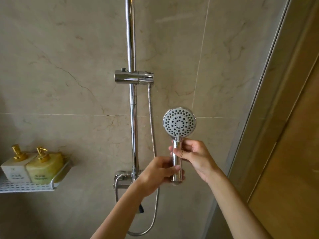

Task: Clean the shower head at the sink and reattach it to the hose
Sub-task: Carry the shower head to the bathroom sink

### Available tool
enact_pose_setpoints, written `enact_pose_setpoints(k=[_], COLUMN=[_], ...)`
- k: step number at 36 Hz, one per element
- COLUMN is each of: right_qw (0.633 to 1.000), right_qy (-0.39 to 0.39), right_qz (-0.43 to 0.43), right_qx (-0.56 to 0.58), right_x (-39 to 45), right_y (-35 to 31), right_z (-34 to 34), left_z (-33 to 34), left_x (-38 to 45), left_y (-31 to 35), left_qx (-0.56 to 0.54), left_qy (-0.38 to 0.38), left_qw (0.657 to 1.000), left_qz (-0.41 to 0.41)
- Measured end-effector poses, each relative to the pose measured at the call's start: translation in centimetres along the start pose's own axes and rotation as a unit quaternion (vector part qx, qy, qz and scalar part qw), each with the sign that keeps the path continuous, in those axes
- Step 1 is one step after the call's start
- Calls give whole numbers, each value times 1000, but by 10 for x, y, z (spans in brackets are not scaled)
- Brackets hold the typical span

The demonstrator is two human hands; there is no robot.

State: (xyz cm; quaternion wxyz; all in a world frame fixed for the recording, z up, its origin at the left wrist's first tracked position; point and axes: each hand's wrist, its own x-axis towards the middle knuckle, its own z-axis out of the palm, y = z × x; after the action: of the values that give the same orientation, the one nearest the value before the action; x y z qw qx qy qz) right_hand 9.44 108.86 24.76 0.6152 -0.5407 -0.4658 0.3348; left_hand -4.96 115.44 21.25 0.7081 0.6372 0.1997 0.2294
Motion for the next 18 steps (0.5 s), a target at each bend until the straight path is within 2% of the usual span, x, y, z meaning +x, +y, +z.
enact_pose_setpoints(k=[11, 18], right_qw=[997, 988], right_qy=[82, 152], right_qz=[-6, 6], right_qx=[1, -12], right_x=[-13, -33], right_y=[-1, -8], right_z=[-69, -100], left_z=[57, 89], left_x=[48, 72], left_y=[-1, -5], left_qx=[-13, -8], left_qy=[-64, -144], left_qw=[998, 990], left_qz=[-8, -13])
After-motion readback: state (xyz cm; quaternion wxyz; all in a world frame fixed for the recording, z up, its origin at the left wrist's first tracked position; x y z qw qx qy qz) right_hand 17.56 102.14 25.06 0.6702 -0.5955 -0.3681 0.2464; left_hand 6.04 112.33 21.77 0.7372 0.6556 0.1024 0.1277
